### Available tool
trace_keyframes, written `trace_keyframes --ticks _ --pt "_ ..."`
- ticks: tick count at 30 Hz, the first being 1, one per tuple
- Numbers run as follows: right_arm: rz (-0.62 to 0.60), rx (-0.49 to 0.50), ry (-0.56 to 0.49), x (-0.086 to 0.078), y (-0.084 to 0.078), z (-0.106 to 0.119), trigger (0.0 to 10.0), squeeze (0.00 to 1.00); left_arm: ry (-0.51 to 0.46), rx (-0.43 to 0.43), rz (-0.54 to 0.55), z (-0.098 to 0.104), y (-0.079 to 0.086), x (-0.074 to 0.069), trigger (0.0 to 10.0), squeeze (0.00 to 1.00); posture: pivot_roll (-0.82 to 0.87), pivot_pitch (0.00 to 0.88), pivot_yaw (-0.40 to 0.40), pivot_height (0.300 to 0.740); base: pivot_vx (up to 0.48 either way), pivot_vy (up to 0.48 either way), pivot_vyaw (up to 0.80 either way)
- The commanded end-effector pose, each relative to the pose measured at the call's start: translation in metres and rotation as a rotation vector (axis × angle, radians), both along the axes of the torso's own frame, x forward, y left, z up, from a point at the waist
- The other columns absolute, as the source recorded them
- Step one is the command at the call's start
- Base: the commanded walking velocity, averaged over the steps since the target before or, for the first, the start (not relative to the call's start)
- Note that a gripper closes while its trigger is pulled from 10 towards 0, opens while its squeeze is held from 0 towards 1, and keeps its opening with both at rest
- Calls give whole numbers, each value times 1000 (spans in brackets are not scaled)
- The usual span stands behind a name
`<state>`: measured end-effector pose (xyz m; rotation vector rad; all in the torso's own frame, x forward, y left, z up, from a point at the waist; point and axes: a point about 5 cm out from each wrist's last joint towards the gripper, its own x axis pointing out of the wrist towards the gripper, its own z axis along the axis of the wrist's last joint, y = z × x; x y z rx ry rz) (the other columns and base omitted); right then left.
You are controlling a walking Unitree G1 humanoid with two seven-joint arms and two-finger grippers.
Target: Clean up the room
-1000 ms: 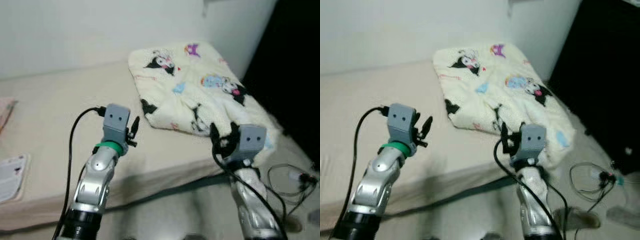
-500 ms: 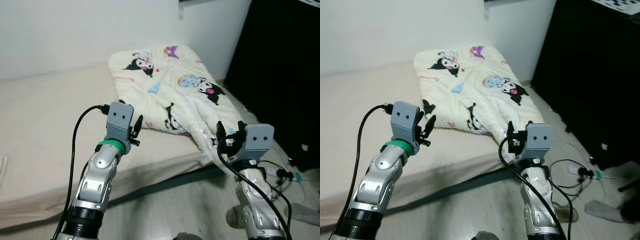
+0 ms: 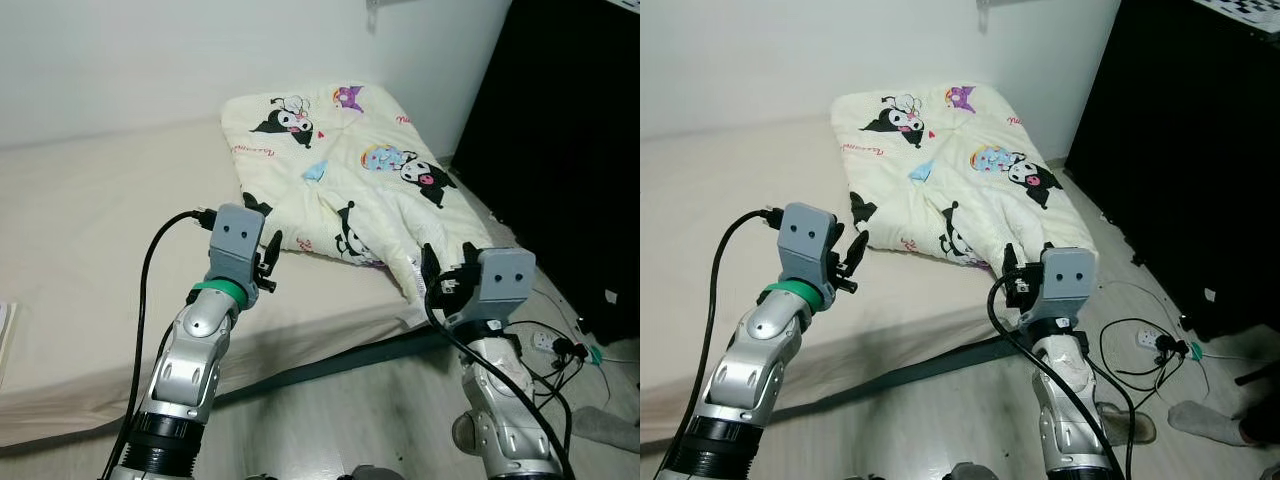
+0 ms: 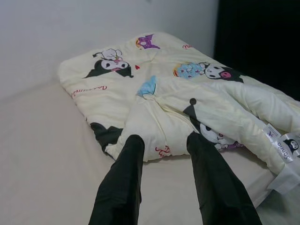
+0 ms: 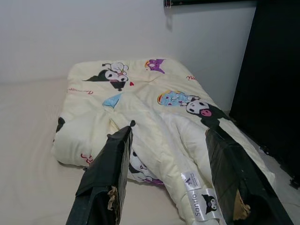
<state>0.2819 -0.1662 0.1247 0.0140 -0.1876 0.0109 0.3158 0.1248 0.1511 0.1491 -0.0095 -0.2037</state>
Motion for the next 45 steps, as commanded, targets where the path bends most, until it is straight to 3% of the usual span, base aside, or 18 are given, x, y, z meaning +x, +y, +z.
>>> trace_keyframes --ticks 1,9,45 --pt "0 1 12 -2 -1 -3 10000 0 35 2 13 -8 3 -1 10000 0 -138 0 94 740 0 368 0" --pt "0 1 16 -2 0 -4 10000 0 32 -7 17 -6 4 0 10000 0 -134 0 97 740 0 325 0" --pt "21 -16 39 -1 5 -8 10000 0 -8 6 -7 -2 1 -1 10000 0 -133 0 98 740 8 0 0"
